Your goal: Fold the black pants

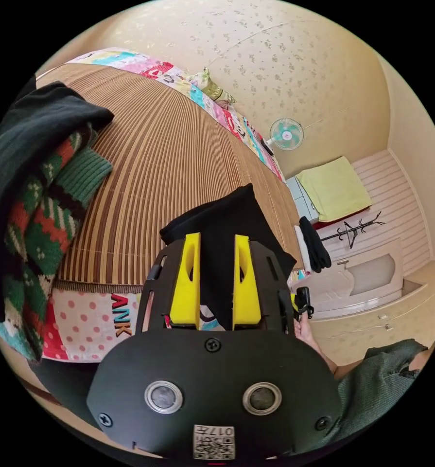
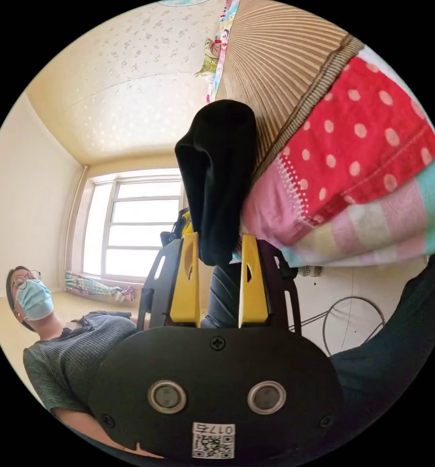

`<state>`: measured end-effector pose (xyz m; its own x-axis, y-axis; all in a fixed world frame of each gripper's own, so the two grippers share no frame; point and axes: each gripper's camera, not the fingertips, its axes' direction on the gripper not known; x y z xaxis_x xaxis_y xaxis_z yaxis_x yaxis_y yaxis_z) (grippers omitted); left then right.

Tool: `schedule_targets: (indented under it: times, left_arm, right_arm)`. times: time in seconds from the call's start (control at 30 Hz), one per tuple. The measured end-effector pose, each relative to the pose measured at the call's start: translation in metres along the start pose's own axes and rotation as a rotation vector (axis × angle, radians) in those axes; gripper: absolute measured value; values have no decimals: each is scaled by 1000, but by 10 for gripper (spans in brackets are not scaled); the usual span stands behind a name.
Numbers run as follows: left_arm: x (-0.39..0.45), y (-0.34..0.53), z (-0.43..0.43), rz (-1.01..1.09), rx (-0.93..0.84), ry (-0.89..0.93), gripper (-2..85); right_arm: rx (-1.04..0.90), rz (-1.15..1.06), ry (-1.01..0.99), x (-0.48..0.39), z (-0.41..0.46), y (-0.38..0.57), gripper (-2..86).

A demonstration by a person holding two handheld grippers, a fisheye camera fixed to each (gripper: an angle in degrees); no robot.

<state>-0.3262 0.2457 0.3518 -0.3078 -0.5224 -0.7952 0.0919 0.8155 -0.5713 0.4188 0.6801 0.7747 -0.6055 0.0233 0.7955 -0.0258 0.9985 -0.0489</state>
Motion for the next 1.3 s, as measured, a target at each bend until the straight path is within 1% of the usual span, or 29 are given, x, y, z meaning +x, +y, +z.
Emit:
schedule_targets:
  times: [0.07, 0.1, 0.13, 0.17, 0.23, 0.3, 0.33, 0.37, 0.4, 0.43, 0.47, 0.5, 0.53, 0.57, 0.6, 0.67, 0.73, 0.77, 0.8, 0.83, 0.87, 0.93, 1.03, 1.07, 1.13, 1.17, 1.2, 1.27, 1.3]
  left_arm:
    - [-3, 2, 8, -26, -25, -10, 72]
    - [-2, 3, 14, -42, -46, -53, 48]
    - [0, 4, 16, -43, -58, -76, 33]
    - [6, 6, 22, -22, -101, -101, 4]
    - [13, 8, 32, 5, -161, -104, -4]
    - [21, 13, 42, 44, -252, 4, -7]
    - [24, 14, 46, 59, -291, 42, -7]
    - [29, 17, 51, 87, -352, 102, -6]
    - [34, 20, 46, 115, -345, 132, -4]
    - [36, 21, 41, 129, -322, 146, -1]
    - [39, 23, 25, 154, -238, 163, 4]
    - [39, 26, 2, 170, -101, 155, 28]
    - [38, 27, -11, 168, -22, 137, 40]
    - [31, 29, -34, 135, 114, 80, 61]
    - [20, 26, -48, 80, 200, 28, 80]
    - [1, 17, -58, 19, 254, 9, 106]
    - [-20, -2, -46, -16, 173, 43, 132]
    - [-33, -16, -28, -42, 47, 89, 152]
    - [-43, -25, -3, -70, -99, 147, 151]
    - [-47, -28, 10, -81, -171, 173, 150]
    - [-51, -27, 20, -95, -206, 178, 130]
    - [-52, -24, 17, -124, -187, 156, 107]
    - [-41, -18, 20, -144, -271, 182, 79]
    - [-33, -13, 25, -138, -339, 213, 64]
    - [-17, 0, 34, -107, -418, 341, 45]
    - [-7, 13, 43, -117, -457, 470, 43]
    - [3, 26, 53, -133, -518, 518, 42]
    - [16, 39, 65, -91, -607, 506, 41]
    - [21, 45, 70, -75, -642, 484, 41]
  right_arm:
    - [-15, -45, -48, -17, 21, -23, 113]
    - [-22, -55, -51, -22, 26, -30, 109]
    - [-45, -66, -11, -34, 34, -45, 94]
    - [-67, -78, 90, -49, 39, -62, 73]
    - [-57, -153, 216, -73, 38, -83, 57]
    - [57, -181, 285, -87, 17, -99, 41]
    - [162, -150, 287, -90, -6, -106, 32]
    - [272, -126, 234, -90, -32, -108, 26]
    - [321, -122, 194, -91, -45, -107, 23]
    - [400, -129, 118, -93, -68, -102, 21]
    - [448, -142, 75, -97, -86, -94, 20]
    - [459, -146, 69, -99, -93, -90, 22]
    - [451, -144, 81, -102, -101, -81, 25]
    - [409, -138, 99, -102, -103, -73, 35]
    - [379, -137, 102, -102, -103, -68, 40]
    - [230, -117, 88, -94, -90, -48, 71]
    - [114, -87, 81, -88, -74, -30, 93]
    - [43, -63, 84, -84, -60, -18, 106]
    - [10, -50, 87, -82, -53, -12, 114]
    - [-56, -20, 83, -78, -37, -1, 129]
    - [-110, 4, 64, -74, -22, 9, 144]
    - [-162, 41, 24, -68, -6, 21, 168]
    - [-140, 92, -54, -59, 7, 33, 190]
    - [-134, 100, -75, -56, 12, 34, 197]
    - [-141, 110, -83, -54, 19, 33, 198]
    - [-133, 105, -104, -54, 23, 30, 192]
    - [-121, 97, -128, -55, 23, 29, 188]
    - [-56, 75, -242, -57, 23, 21, 181]
    - [-55, 77, -241, -57, 24, 19, 176]
